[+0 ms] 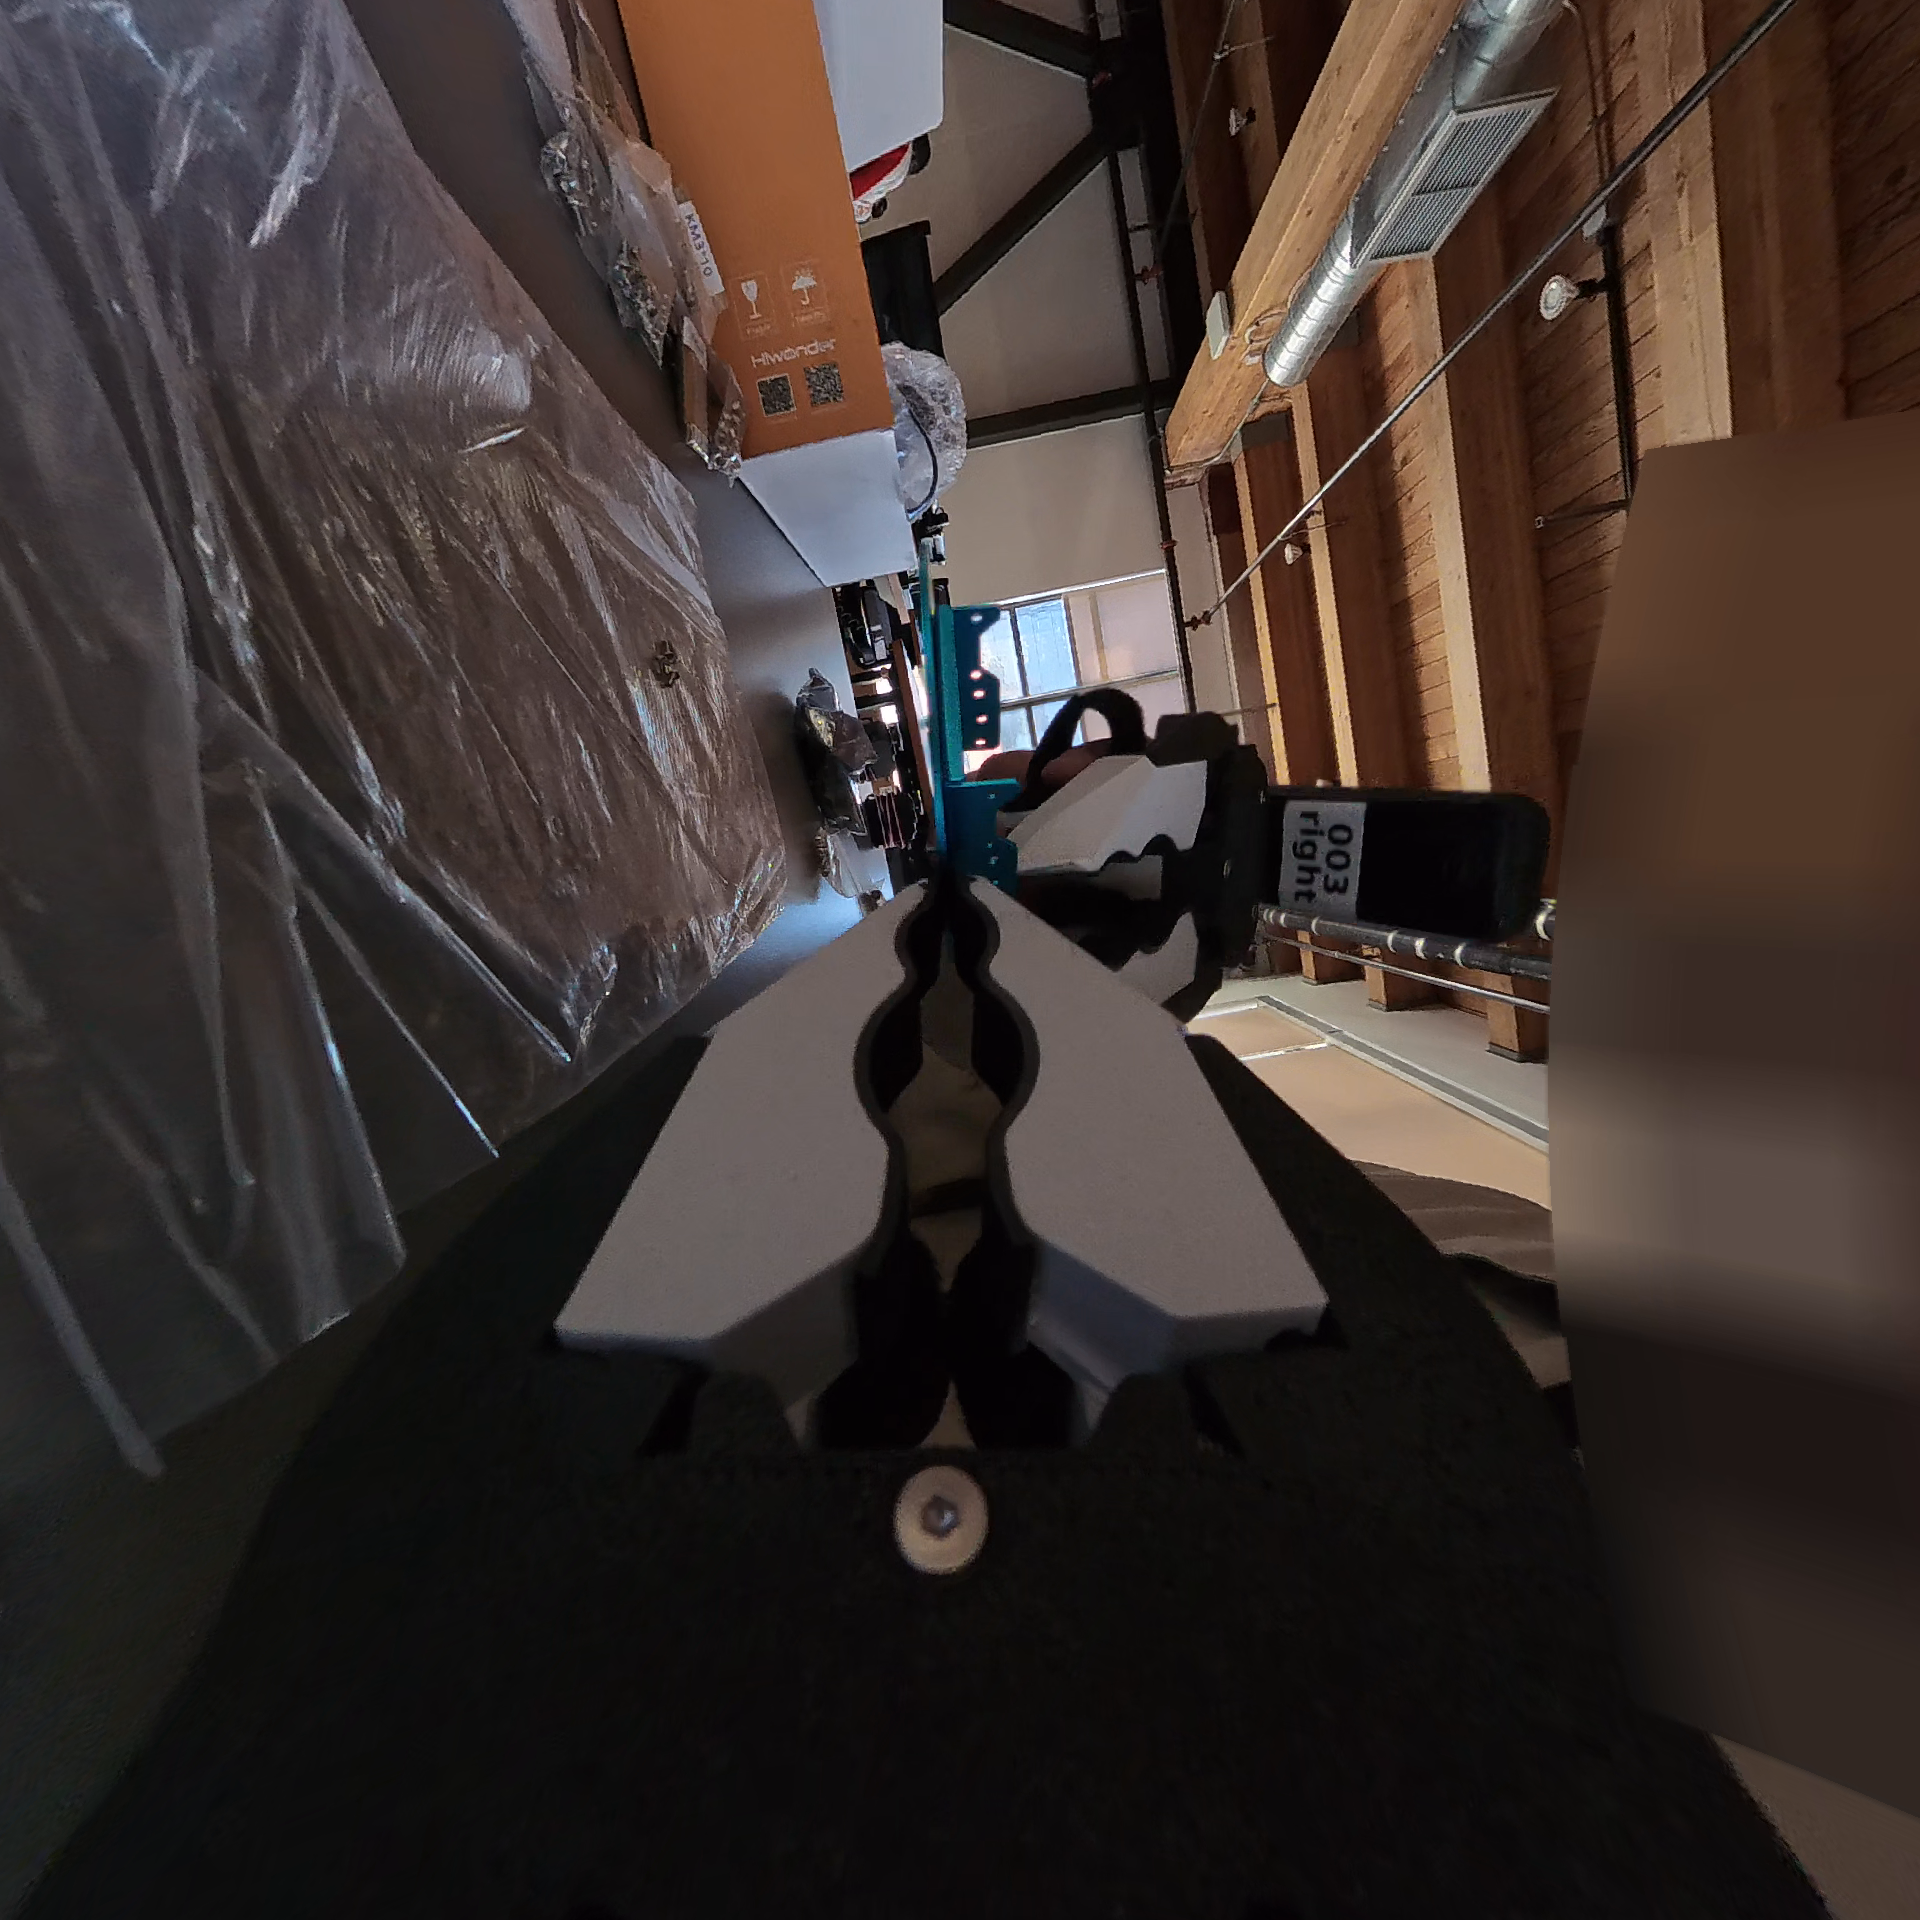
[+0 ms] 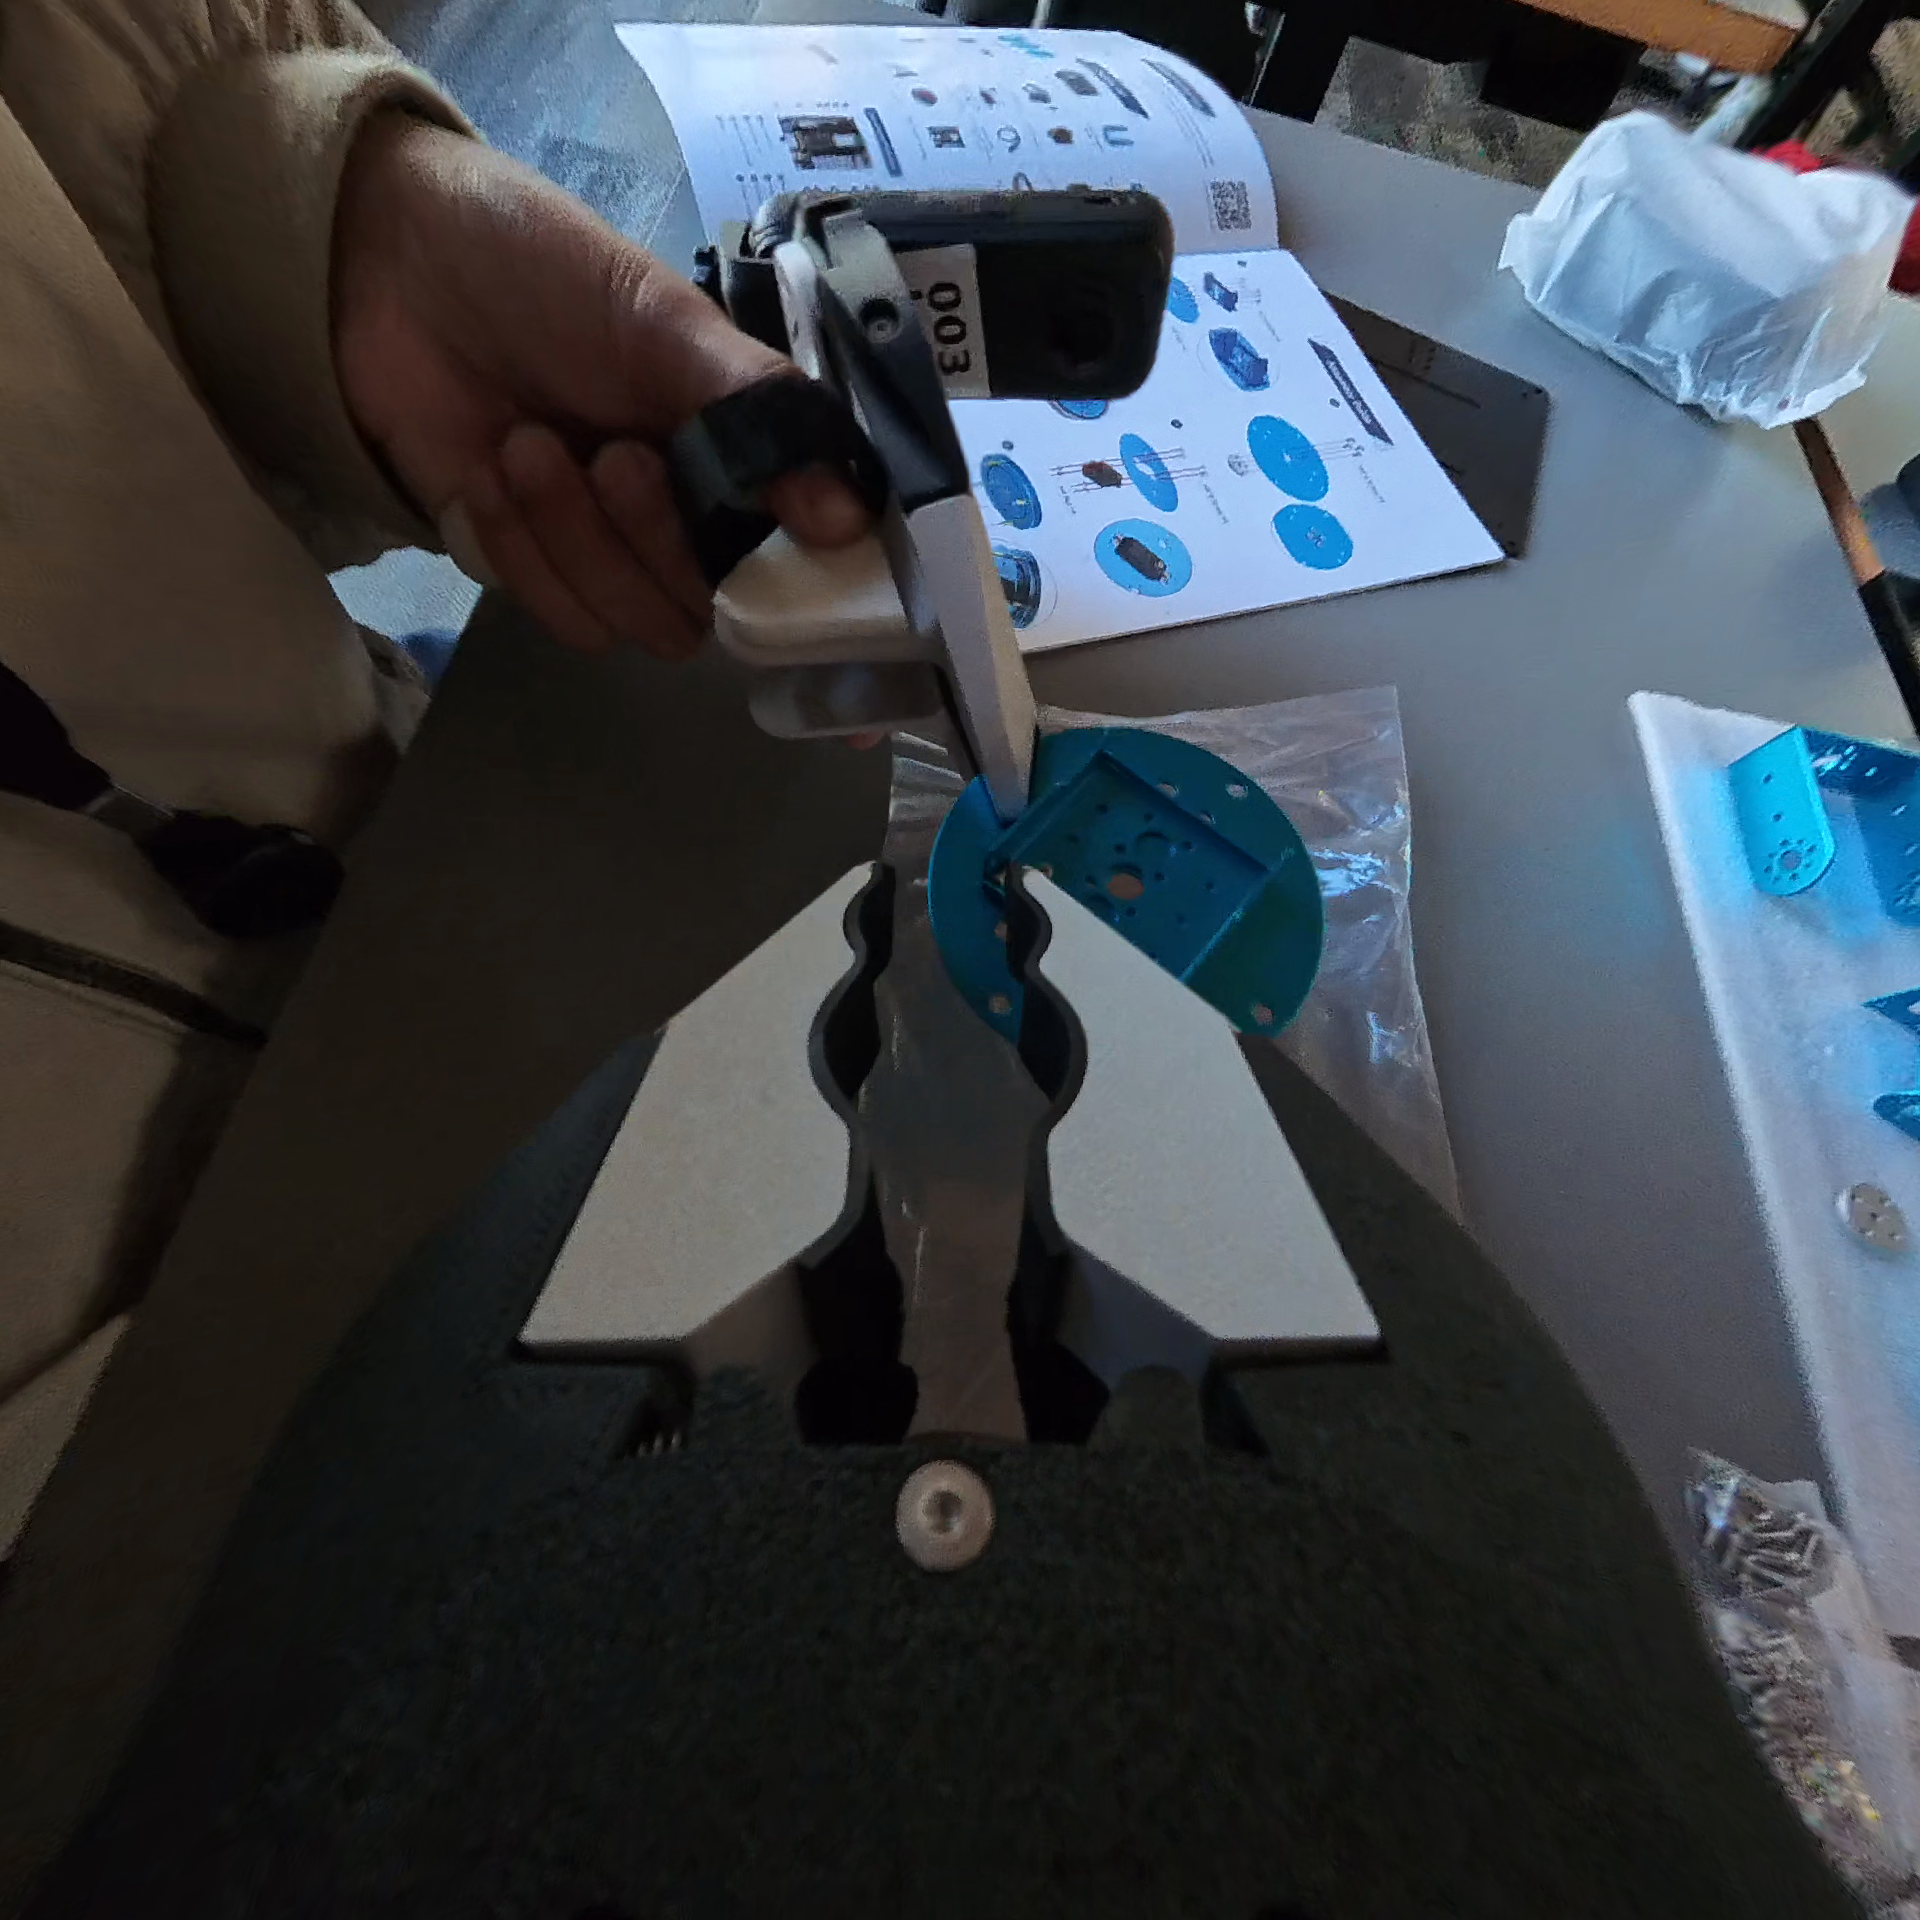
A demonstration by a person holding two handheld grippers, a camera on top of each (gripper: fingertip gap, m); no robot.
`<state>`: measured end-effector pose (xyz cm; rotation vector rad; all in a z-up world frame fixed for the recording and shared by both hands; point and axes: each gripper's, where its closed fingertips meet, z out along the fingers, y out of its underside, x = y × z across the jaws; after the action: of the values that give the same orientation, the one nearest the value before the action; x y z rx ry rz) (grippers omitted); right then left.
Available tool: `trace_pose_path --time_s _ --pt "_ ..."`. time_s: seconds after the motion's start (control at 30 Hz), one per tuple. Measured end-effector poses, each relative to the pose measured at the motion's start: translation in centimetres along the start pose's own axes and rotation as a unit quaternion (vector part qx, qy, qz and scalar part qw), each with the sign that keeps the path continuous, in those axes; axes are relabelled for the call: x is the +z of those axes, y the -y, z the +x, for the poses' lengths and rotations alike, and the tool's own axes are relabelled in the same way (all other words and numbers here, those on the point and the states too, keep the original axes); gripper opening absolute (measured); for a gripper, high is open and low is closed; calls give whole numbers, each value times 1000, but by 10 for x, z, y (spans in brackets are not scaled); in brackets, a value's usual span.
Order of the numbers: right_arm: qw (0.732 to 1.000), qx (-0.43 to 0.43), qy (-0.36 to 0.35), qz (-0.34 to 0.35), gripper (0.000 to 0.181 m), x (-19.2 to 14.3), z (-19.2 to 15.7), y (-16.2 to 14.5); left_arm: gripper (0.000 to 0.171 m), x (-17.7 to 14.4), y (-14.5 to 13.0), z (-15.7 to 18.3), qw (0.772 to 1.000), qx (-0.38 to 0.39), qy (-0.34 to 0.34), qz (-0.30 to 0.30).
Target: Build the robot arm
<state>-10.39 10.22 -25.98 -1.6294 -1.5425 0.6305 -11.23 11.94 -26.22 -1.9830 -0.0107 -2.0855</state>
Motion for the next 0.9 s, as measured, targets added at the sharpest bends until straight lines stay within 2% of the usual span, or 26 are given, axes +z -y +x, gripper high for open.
trace_pose_path --time_s 0.23,0.67,0.9 --pt "996 -72 -44 -22 15 4 3 -6 0 5 -3 0 1000 0 5 -4" --pt "998 -47 -39 3 5 -9 6 -3 0 6 -3 -2 1000 1 10 1" --pt "999 -38 -22 -4 14 -8 4 -7 0 7 -7 -1 1000 17 18 -15"
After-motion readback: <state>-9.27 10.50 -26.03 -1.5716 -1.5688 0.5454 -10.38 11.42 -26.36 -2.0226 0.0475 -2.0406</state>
